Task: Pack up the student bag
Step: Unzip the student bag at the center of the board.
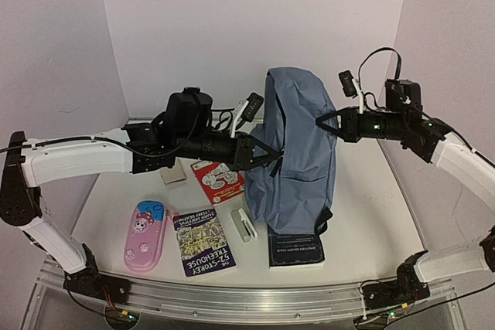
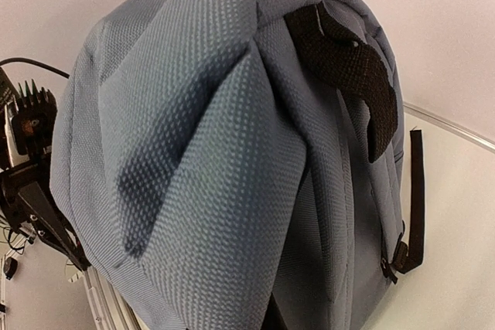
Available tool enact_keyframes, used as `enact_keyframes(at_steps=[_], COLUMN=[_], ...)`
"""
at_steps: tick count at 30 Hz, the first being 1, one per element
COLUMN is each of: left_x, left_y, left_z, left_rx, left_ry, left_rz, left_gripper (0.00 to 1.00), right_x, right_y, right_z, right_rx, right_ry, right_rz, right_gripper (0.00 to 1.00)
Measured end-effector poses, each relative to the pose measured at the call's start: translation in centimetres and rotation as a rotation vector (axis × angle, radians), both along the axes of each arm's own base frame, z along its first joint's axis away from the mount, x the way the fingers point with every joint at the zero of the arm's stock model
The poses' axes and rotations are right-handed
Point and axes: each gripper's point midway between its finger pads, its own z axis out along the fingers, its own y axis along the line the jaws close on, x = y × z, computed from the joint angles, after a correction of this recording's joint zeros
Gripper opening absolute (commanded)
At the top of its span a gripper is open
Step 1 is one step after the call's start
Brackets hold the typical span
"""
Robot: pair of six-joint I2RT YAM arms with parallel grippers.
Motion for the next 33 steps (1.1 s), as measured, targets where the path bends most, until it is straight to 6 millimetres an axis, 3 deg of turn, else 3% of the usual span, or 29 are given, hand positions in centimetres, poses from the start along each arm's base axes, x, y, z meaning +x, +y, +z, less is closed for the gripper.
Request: enact_keyframes(at_steps=[11, 19, 26, 29, 31, 33], left_x=[0.3, 1.1, 1.3, 1.3, 1.3, 1.3], left_y=[0.1, 0.4, 0.2, 0.2, 0.2, 0.2], left_z=[0.0, -1.9, -2.7, -2.8, -2.7, -2.7], left_rx=[0.003, 0.069, 0.091, 0.091, 0.09, 0.09], left_ry=[-0.003, 0.011, 0.009, 0.008, 0.008, 0.009], left_rz=[0.017, 0.065, 0.07, 0.069, 0.069, 0.07], left_gripper=[0.3, 0.32, 0.01, 0.0, 0.0, 0.0], right_x=[0.0, 0.0, 0.0, 0.0, 0.1, 0.2], right_y=[0.0, 0.0, 0.0, 0.0, -0.1, -0.2], right_z=[0.0, 0.0, 0.1, 0.0, -0.1, -0.2], right_rx=[0.003, 0.004, 0.004, 0.003, 0.002, -0.001], right_ry=[-0.001, -0.001, -0.001, -0.001, -0.003, -0.008], right_rz=[-0.001, -0.001, -0.001, -0.002, -0.007, -0.02], right_gripper=[0.0, 0.0, 0.0, 0.0, 0.11, 0.4])
